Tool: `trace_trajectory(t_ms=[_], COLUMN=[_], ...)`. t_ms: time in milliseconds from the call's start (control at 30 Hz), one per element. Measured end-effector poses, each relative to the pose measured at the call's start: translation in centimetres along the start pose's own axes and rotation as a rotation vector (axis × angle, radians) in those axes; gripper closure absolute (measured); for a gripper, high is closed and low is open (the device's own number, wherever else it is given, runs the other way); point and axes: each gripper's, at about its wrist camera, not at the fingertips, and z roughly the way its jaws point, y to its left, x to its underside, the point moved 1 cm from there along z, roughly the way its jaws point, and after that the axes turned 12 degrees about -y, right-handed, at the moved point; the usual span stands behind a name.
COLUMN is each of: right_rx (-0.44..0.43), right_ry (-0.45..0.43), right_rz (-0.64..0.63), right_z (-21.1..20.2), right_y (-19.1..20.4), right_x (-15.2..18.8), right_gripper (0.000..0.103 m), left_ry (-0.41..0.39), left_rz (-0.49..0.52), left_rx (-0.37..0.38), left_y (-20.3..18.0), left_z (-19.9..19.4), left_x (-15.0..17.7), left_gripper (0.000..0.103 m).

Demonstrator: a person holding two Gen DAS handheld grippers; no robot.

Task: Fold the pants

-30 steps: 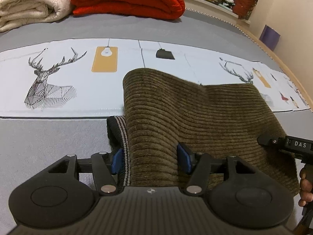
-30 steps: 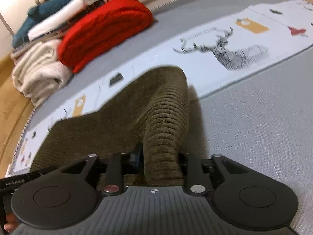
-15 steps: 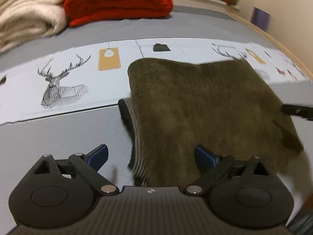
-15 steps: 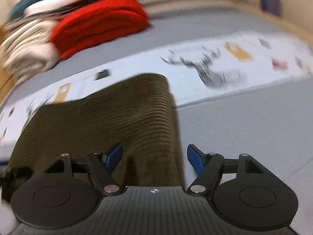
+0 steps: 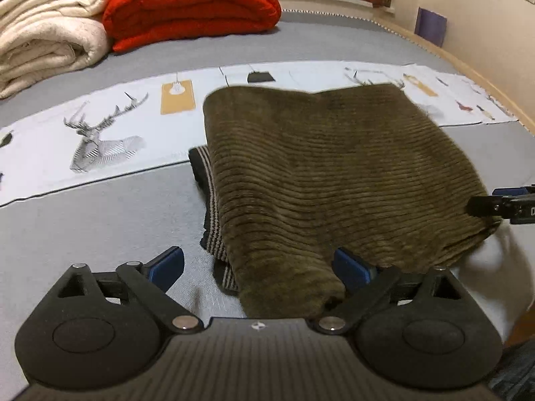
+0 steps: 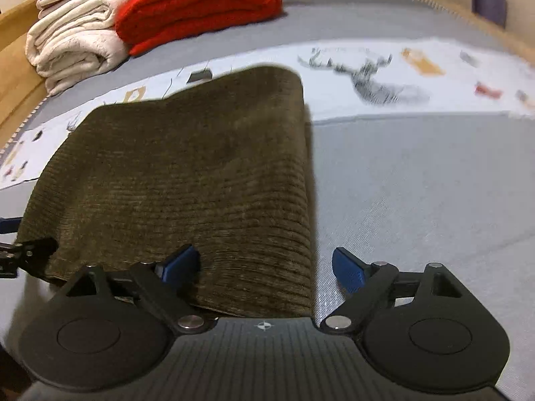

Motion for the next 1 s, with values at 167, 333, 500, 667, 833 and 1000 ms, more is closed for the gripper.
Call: trace_trajectory(t_ms=[167,333,500,667,833,1000], right_rx=[0.025,0.082,0.083,0.141,0.162,0.173], right_ry=[-0.121,-0.249,-0.327,-0.353,-0.338,-0.34], right_rz=[-0.007,-0.097,-0.096,-0.145,-0.142,-0.123], right_z=[-6.7,-13.1,-15.5,-15.7,-15.5,-15.9], right_y=[3.2,5.9,7.6,8.2,8.2,8.4], right_x=[2.9,8.5,10.7,11.9,12.0,12.5], right_gripper=[0.008,0.001,0.001,0.001,0.001,0.001], left_ry=[-0.099,-0.098,-0.066,-0.129,-0.14,-0.117], left_rz=[0.0,-0.038,-0.1,-0.084,-0.051,-0.088], left_rx=[-0.032,-0.058,-0.062,-0.07,-0.072,-0.07], left_y=[-1.5,-2.1,-1.7,-2.0,-2.4,-1.8], left_z=[-6.3,-9.9,-10.6,-11.6,-12.1,-11.6], left_x=[1.0,5.6,8.8,8.8,9.1,8.9], left_gripper=[0.0,0.0,0.0,0.0,0.0,0.0])
